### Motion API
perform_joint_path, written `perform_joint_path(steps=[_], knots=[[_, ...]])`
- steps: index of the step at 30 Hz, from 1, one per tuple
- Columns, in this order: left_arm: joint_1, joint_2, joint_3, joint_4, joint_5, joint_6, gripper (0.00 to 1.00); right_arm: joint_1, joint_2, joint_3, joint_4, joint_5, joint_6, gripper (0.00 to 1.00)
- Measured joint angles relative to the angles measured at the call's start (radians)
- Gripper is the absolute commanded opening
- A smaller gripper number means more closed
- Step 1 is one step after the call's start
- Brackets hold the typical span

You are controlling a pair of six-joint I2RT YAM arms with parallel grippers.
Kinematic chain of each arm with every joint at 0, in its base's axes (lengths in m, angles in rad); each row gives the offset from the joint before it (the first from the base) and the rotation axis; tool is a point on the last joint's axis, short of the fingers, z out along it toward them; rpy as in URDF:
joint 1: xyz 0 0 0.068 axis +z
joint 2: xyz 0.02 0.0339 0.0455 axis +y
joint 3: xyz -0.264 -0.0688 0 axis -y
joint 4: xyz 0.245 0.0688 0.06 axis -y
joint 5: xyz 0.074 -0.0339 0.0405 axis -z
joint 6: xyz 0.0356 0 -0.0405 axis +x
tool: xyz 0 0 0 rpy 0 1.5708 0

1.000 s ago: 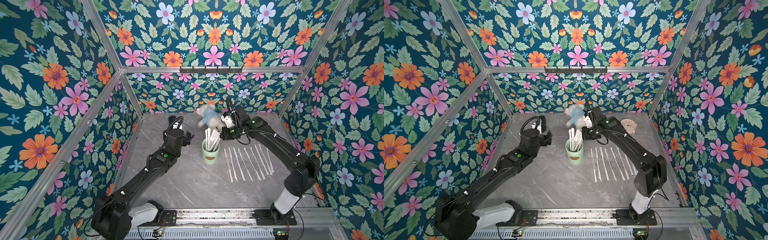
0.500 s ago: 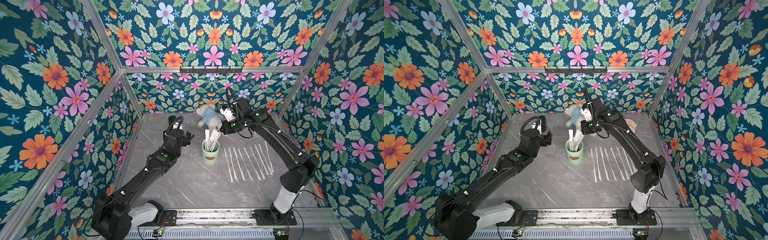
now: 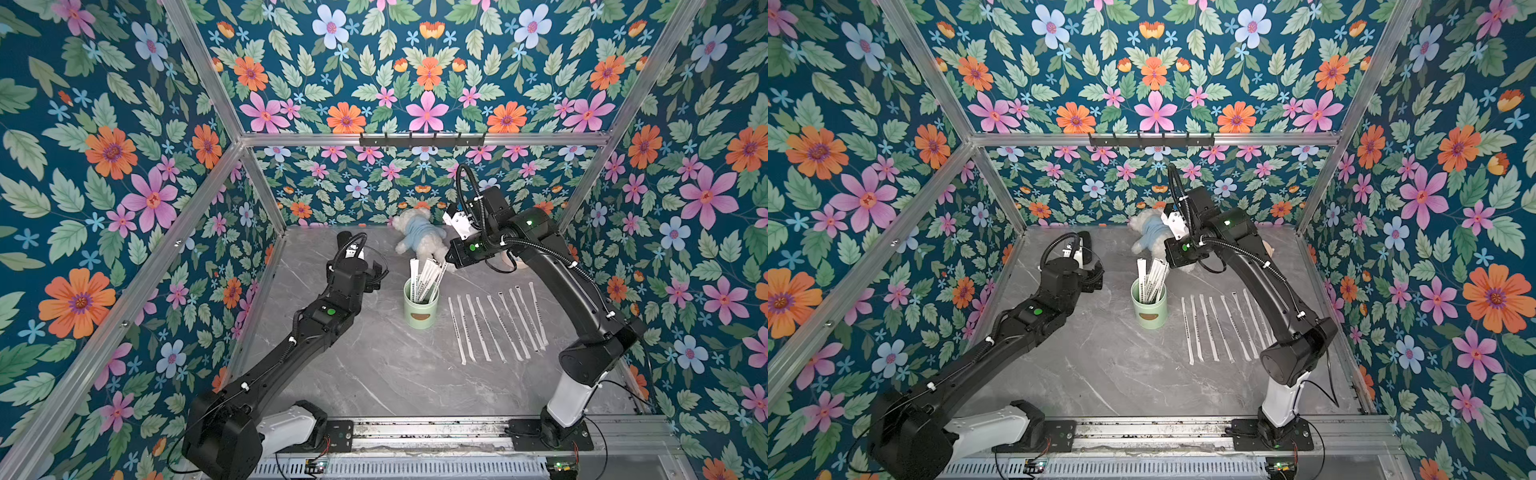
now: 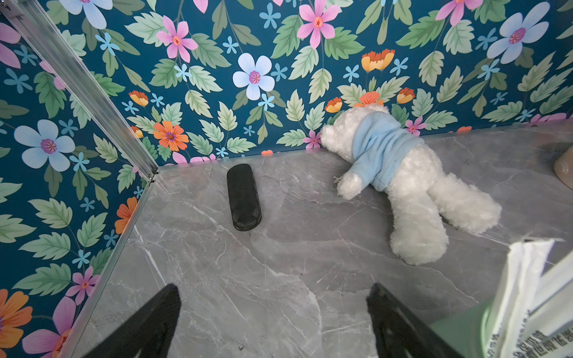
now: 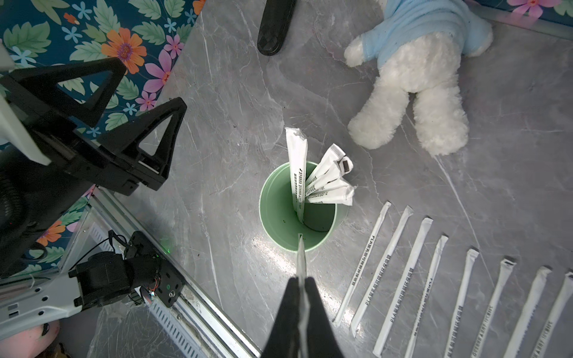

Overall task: Take the straws out of the storage container
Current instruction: Pick up the straw from the container.

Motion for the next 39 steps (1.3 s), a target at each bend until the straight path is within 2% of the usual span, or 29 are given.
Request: perform_joint_path(steps=[24, 39], knots=[[0.000, 0.000, 0.002, 0.000, 0.002, 0.000, 0.96, 0.000, 0.085, 0.208, -0.068, -0.035, 0.002, 0.07], [0.000, 0.000, 0.002, 0.000, 0.004, 0.000, 0.96, 0.000, 0.098, 0.256, -0.123, -0.044, 0.005, 0.06]])
